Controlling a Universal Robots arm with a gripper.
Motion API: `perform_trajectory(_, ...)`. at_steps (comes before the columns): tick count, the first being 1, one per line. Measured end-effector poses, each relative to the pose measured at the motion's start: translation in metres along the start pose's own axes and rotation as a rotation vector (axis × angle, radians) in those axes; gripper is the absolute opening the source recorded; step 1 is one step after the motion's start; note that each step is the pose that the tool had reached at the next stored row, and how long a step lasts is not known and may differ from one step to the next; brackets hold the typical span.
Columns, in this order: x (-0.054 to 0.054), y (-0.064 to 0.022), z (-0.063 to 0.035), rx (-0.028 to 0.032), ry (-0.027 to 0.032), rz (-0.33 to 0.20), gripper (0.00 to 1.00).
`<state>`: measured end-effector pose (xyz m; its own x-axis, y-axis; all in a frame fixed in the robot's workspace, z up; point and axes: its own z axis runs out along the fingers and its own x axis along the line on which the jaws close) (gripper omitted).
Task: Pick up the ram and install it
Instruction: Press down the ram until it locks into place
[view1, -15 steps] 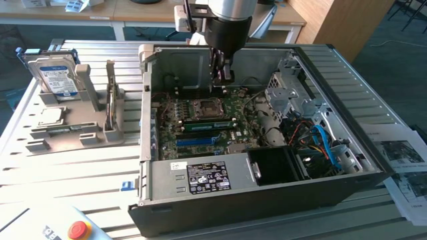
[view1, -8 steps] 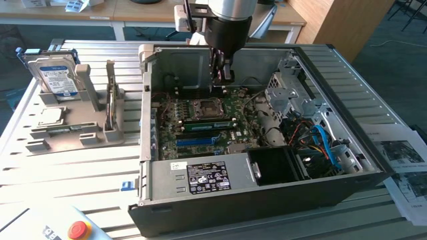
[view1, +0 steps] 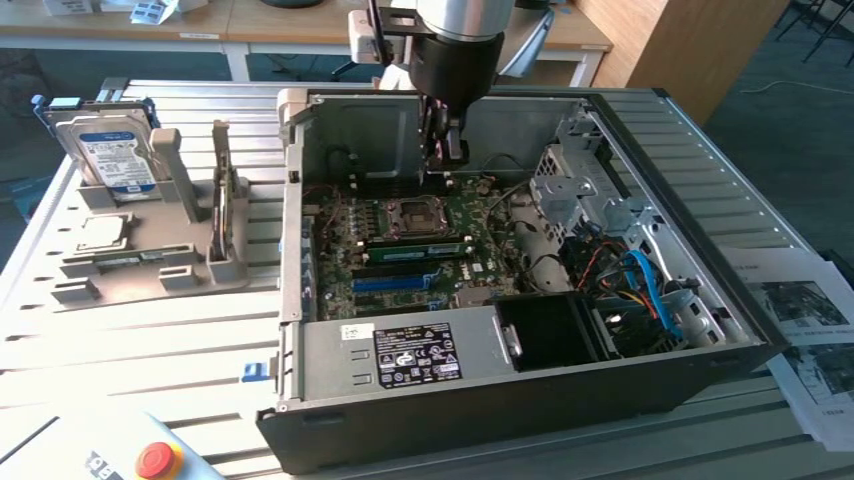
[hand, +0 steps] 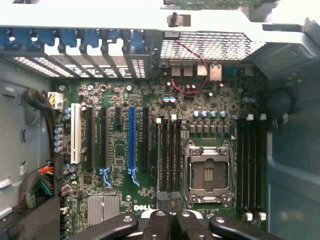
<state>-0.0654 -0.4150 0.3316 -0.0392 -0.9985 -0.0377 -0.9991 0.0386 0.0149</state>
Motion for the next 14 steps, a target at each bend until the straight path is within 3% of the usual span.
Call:
perform_trajectory(1,0.0,-0.0001,0.0001,0.0017,-0.0007,0.043,0.1)
perform_trajectory(14,0.0,0.0,0.0001,0.0106,-0.0042,0.28,0.1)
